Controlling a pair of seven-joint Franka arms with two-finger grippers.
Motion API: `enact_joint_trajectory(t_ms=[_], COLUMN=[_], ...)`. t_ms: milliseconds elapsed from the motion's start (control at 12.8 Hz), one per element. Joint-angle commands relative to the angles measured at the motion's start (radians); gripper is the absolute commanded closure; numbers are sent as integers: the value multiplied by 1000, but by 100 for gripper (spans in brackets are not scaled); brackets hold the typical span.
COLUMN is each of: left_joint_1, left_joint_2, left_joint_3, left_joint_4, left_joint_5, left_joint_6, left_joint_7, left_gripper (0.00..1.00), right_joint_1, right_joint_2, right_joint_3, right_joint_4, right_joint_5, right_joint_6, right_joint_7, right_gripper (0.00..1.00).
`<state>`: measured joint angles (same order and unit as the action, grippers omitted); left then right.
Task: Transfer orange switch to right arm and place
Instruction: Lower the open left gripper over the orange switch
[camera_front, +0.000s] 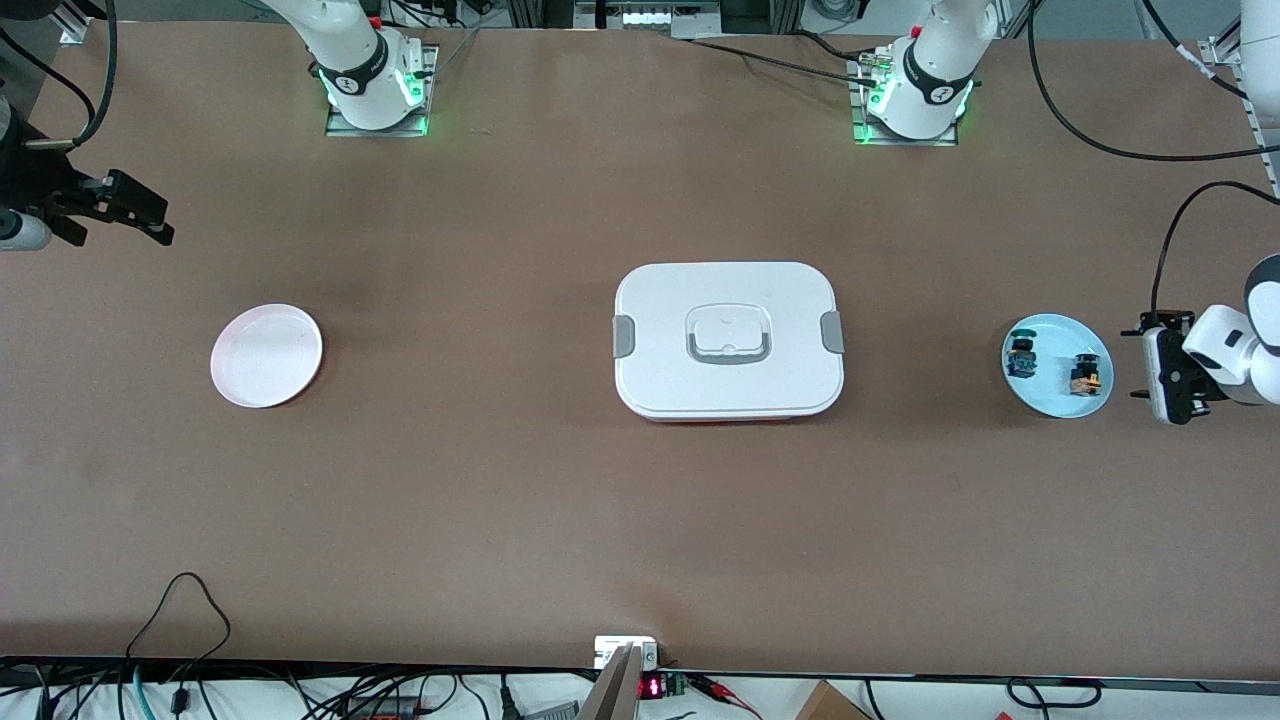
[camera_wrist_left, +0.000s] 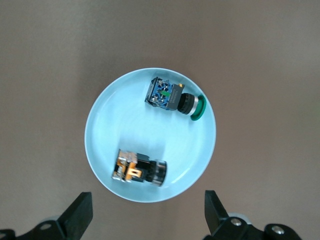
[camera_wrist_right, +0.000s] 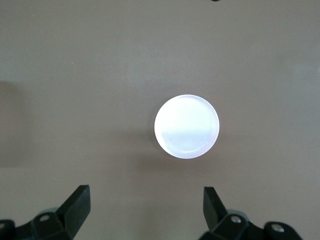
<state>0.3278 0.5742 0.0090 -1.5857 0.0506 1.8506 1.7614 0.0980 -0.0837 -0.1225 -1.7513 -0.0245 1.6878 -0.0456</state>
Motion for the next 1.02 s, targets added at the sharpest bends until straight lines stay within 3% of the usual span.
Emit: enact_joint_trajectory(t_ms=[0,157,471,627,784,941], left_joint_1=[11,11,29,80,144,158], left_joint_2=[-114,-169,-160,-134,-122,-120], left_joint_3=[-12,-15,-15,-46,-108,-121], left_joint_4=[-174,-293,-402,-434,-433,-432], left_joint_5=[-12,-12,-14,-14,-14,-14], left_joint_6=[134,270,478,562,576,578], left_joint_7=[143,272,386,391,401,423], left_gripper=[1,1,0,0,0,0], right_joint_1=[-1,-1,-1,-1,-1,-1], right_joint_2=[7,5,-1,-1,-1,-1], right_joint_3=[1,1,0,0,0,0], right_joint_4=[19,19,21,21,19,21], right_joint_5=[9,9,8,8,9,9], right_joint_6=[-3,-16,-51,-51,-53,-53], right_joint_7=[9,6,-7,-5,0,4], right_gripper=[0,0,0,0,0,0])
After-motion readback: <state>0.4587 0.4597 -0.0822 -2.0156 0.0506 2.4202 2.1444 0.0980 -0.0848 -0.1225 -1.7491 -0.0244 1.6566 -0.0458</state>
